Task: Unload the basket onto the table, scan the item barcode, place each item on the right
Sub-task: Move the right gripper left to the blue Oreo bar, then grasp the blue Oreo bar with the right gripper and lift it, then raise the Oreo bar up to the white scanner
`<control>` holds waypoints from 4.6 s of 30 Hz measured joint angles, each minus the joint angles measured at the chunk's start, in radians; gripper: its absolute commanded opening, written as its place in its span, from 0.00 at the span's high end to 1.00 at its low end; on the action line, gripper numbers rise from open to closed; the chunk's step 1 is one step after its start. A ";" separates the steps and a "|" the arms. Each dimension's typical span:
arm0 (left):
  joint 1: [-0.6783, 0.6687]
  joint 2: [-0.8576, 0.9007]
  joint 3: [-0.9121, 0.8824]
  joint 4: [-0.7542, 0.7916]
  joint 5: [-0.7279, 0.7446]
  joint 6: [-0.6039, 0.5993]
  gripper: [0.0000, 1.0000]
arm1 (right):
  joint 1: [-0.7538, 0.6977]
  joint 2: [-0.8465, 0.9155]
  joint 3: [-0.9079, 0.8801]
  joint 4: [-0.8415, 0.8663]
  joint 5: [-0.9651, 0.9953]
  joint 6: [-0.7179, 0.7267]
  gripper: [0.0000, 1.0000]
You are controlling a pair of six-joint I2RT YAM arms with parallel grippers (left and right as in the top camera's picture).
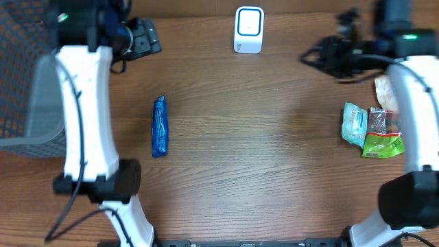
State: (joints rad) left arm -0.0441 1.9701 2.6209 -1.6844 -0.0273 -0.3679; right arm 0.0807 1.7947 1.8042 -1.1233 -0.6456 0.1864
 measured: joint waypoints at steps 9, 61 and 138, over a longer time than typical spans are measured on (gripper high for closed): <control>0.000 -0.134 -0.036 -0.003 0.047 0.000 0.25 | 0.262 0.051 -0.005 0.142 0.133 0.186 0.40; 0.136 -0.109 -0.226 -0.003 0.031 -0.023 0.00 | 0.845 0.555 -0.012 0.669 0.420 0.421 0.40; 0.136 -0.109 -0.226 -0.003 0.042 -0.023 0.00 | 0.282 0.341 0.086 -0.550 -0.667 -1.215 0.96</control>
State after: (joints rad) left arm 0.0921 1.8606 2.3951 -1.6875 0.0147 -0.3904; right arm 0.3622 2.1353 1.8904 -1.6733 -1.3128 -1.0283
